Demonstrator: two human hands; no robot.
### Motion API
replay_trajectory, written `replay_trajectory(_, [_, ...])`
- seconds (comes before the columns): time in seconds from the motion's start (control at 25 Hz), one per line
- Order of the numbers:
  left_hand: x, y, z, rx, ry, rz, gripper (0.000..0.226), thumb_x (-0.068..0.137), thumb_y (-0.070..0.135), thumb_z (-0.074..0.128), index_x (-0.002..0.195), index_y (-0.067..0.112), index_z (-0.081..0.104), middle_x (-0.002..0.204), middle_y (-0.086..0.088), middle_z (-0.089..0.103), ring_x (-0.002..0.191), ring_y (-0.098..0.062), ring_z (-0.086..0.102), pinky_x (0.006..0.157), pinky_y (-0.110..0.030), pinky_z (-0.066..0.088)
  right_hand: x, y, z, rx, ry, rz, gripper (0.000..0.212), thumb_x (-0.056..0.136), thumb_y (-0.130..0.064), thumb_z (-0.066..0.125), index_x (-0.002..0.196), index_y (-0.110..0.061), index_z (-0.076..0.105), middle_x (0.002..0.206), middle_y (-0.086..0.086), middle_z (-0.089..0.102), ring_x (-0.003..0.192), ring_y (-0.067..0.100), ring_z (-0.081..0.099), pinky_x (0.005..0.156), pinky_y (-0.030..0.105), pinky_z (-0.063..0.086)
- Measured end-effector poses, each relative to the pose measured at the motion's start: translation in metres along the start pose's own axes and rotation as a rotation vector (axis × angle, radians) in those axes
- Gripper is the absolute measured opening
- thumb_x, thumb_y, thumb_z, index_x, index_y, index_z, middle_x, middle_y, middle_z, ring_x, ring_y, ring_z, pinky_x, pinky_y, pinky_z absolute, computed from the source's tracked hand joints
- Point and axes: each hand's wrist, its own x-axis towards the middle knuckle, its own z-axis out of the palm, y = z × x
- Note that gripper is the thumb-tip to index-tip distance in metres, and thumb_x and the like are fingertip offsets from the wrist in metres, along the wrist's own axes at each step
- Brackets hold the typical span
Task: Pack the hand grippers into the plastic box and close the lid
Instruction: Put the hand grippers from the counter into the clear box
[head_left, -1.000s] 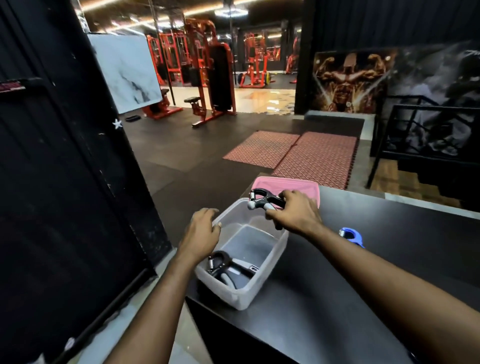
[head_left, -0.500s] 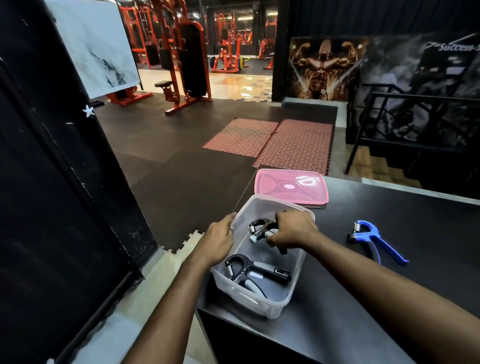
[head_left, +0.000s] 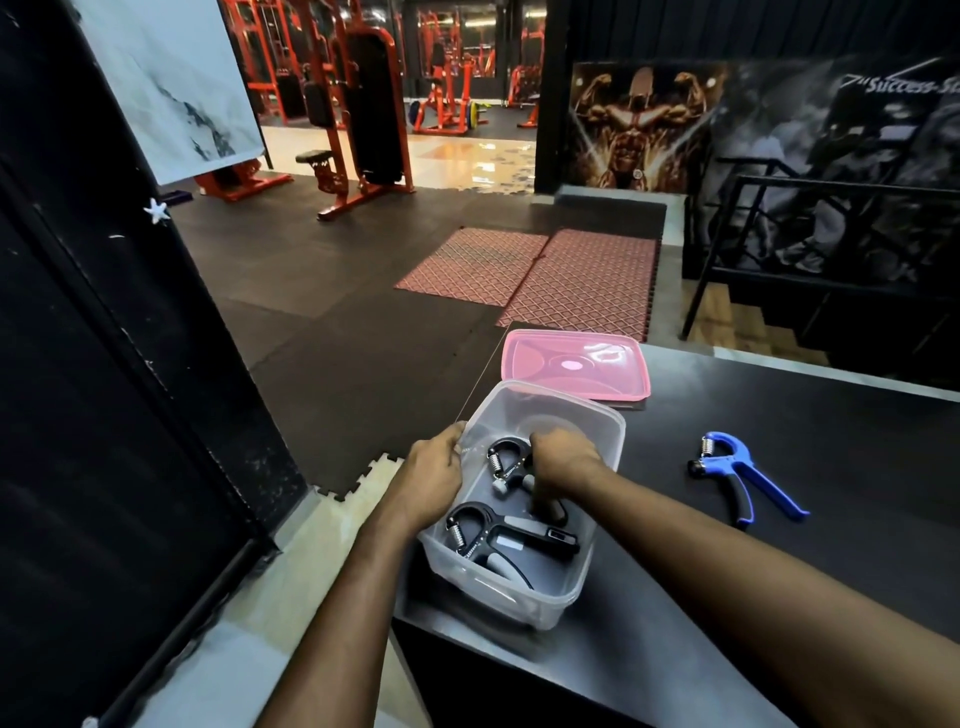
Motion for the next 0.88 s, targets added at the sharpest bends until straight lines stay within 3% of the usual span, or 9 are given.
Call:
replay_trajectory(0.16, [-0.004, 0.007, -0.004, 0.026, 0.021, 0.037, 0.035, 0.095, 0.020, 0.039, 0.125, 0.029, 0.055, 0.116, -0.007, 0.069, 0.104, -0.025, 0.064, 0.089, -0.036, 0.051, -0.012, 0.003, -0.008, 0.197, 0.145, 0.018, 0.047, 0.066, -0.044, 0.082, 0.097, -0.012, 0.068, 0.099, 0.005, 0.071, 0.096, 0.028, 0.067, 0.073, 0.033, 0.054])
replay_trajectory(0.28, [0.000, 0.016, -0.005, 0.102, 0.113, 0.073, 0.042, 0.094, 0.016, 0.046, 0.135, 0.016, 0.050, 0.133, -0.007, 0.059, 0.122, -0.024, 0.054, 0.102, -0.034, 0.043, -0.024, 0.013, -0.032, 0.431, 0.386, 0.058, 0.026, 0.069, -0.035, 0.072, 0.089, -0.018, 0.070, 0.090, 0.003, 0.073, 0.088, 0.027, 0.069, 0.071, 0.032, 0.055])
replay_trajectory(0.48, [0.005, 0.074, 0.020, 0.091, 0.171, 0.230, 0.044, 0.091, 0.013, 0.052, 0.134, 0.009, 0.051, 0.131, -0.009, 0.055, 0.125, -0.025, 0.048, 0.106, -0.034, 0.036, -0.037, 0.077, -0.068, 0.530, 0.538, 0.187, 0.009, 0.073, -0.031, 0.070, 0.074, -0.023, 0.067, 0.083, 0.001, 0.074, 0.082, 0.025, 0.069, 0.063, 0.025, 0.045])
replay_trajectory(0.68, [0.000, 0.132, 0.078, 0.066, 0.093, 0.347, 0.044, 0.090, 0.016, 0.053, 0.134, 0.011, 0.053, 0.135, -0.006, 0.055, 0.129, -0.020, 0.047, 0.109, -0.029, 0.033, -0.046, 0.160, -0.051, 0.567, 0.502, 0.305, 0.022, 0.068, -0.039, 0.070, 0.075, -0.018, 0.068, 0.081, 0.003, 0.073, 0.083, 0.027, 0.069, 0.065, 0.029, 0.051])
replay_trajectory(0.88, [-0.011, 0.172, 0.143, 0.076, 0.047, 0.405, 0.040, 0.091, 0.015, 0.055, 0.130, 0.009, 0.056, 0.132, -0.005, 0.057, 0.129, -0.019, 0.047, 0.107, -0.019, 0.025, -0.053, 0.227, -0.003, 0.528, 0.332, 0.411, 0.045, 0.062, -0.052, 0.080, 0.086, -0.018, 0.064, 0.094, 0.008, 0.071, 0.094, 0.031, 0.067, 0.068, 0.031, 0.048])
